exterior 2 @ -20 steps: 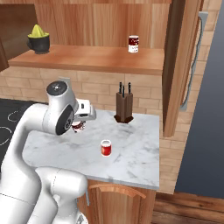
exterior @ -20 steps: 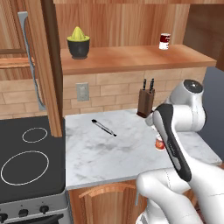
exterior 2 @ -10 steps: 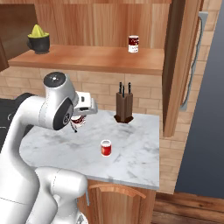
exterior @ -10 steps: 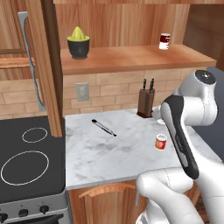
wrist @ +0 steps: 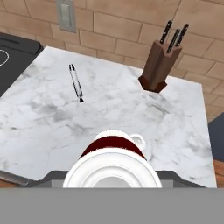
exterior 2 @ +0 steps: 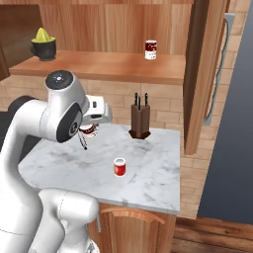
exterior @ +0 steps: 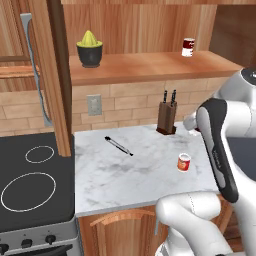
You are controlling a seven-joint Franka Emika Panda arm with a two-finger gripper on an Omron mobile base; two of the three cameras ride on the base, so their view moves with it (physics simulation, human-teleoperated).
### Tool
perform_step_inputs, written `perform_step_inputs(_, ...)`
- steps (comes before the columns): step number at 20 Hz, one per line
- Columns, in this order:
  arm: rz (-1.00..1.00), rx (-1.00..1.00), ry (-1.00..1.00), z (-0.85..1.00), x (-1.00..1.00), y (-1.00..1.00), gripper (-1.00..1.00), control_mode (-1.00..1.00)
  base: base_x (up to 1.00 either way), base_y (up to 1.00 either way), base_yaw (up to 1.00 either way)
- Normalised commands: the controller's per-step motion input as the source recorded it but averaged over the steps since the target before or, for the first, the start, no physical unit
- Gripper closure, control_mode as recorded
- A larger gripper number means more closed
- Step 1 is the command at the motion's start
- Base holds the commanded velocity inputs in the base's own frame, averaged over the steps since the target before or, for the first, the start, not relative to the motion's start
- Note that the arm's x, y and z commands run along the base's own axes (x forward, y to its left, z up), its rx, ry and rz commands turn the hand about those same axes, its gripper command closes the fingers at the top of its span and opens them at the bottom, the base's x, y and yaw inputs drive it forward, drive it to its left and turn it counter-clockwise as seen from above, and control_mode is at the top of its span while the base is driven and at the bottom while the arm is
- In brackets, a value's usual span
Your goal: Pick the cans from the counter and place them in their designated side in the cabinet.
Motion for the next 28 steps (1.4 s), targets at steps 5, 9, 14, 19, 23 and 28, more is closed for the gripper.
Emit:
perform_step_inputs(5, 0.00, -0.02, -0.14, 0.29, -0.23, -0.10, 1.00, -1.00, 0.00, 0.00, 0.00)
perform_step_inputs(9, 0.00, -0.01, -0.10, 0.31, -0.25, -0.11, 1.00, -1.00, 0.00, 0.00, 0.00)
perform_step_inputs(14, -0.01, 0.00, -0.02, 0.34, -0.30, -0.12, 1.00, -1.00, 0.00, 0.00, 0.00)
perform_step_inputs(19, -0.01, 0.00, 0.00, 0.35, -0.34, -0.13, 1.00, -1.00, 0.00, 0.00, 0.00)
perform_step_inputs(23, 0.00, 0.00, -0.03, 0.34, -0.29, -0.10, 1.00, -1.00, 0.00, 0.00, 0.00)
perform_step_inputs(28, 0.00, 0.00, -0.06, 0.31, -0.14, -0.04, 1.00, -1.00, 0.00, 0.00, 0.00)
